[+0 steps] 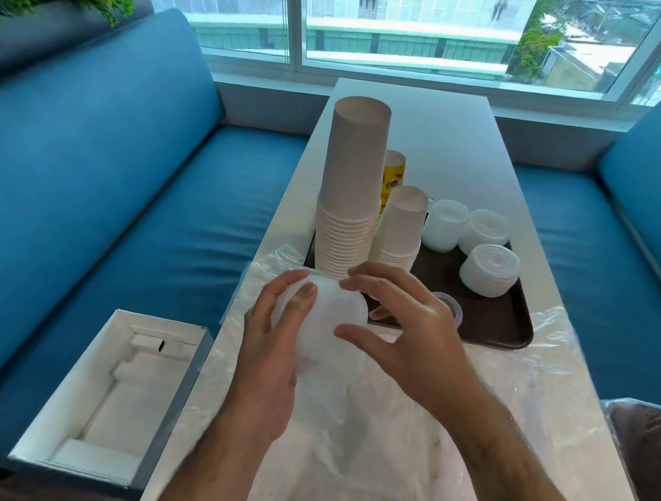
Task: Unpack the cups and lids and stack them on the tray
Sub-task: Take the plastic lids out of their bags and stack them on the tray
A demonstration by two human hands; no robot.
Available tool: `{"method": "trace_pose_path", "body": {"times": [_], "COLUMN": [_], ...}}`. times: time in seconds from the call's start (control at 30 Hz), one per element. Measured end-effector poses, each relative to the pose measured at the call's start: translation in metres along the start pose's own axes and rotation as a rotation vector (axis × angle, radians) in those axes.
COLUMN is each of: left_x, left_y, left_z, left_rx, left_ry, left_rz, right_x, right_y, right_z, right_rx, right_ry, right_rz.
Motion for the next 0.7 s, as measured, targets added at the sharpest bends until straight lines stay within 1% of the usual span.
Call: {"method": "trace_pose_path", "body": {"times": [0.13, 0.23, 0.3, 0.4, 0.43, 0.5, 0.53, 0.57, 0.63, 0.7], "left_x": [0.0, 0.0, 0.002, 0.005, 0.005, 0.006, 0.006, 0.005, 0.005, 0.006], "left_y": [0.0, 0.001, 0.004, 0.009, 0.009, 0.011, 0.012, 0.011, 0.011, 0.01], "left_z": [0.001, -0.001, -0.004, -0.008, -0.01, -0.014, -0.015, -0.016, -0.017, -0.017], "left_rx": [0.025, 0.027, 0.022, 0.023, 0.018, -0.002, -0.012, -0.021, -0.023, -0.018], "left_ry": [-0.053, -0.075, -0.096, -0.126, -0.133, -0.143, -0.149, -0.157, -0.183, -0.189], "left_rz": [-0.01, -0.017, -0.036, -0.056, -0.056, -0.056, -0.056, -0.051, -0.04, -0.032], "right_x": [0.005, 0.007, -0.002, -0.021, -0.028, -0.053, -0.07, -0.091, -0.13, -0.167], "right_y": [-0.002, -0.004, -0.007, -0.015, -0.018, -0.027, -0.033, -0.04, -0.052, -0.063], "right_z": [-0.002, -0.007, -0.008, 0.002, 0.0, -0.014, -0.022, -0.03, -0.041, -0.039], "right_rx": [-0.052, -0.079, -0.075, -0.058, -0.089, -0.175, -0.201, -0.199, -0.116, -0.028], "right_ry": [-0.088, -0.067, 0.03, 0.353, 0.423, 0.429, 0.371, 0.254, -0.084, -0.316], "right_rz": [-0.038, -0.026, 0.07, 0.266, 0.297, 0.355, 0.4, 0.445, 0.504, 0.533]}}
Point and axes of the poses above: each hand's wrist, its own y-axis towards the middle knuckle, its own z-axis out of the palm, x = y × z, the point moved 9 cm from there along y, towards the middle knuckle, and after that the axes turned 14 degrees about -z, right-handed, at the moved point
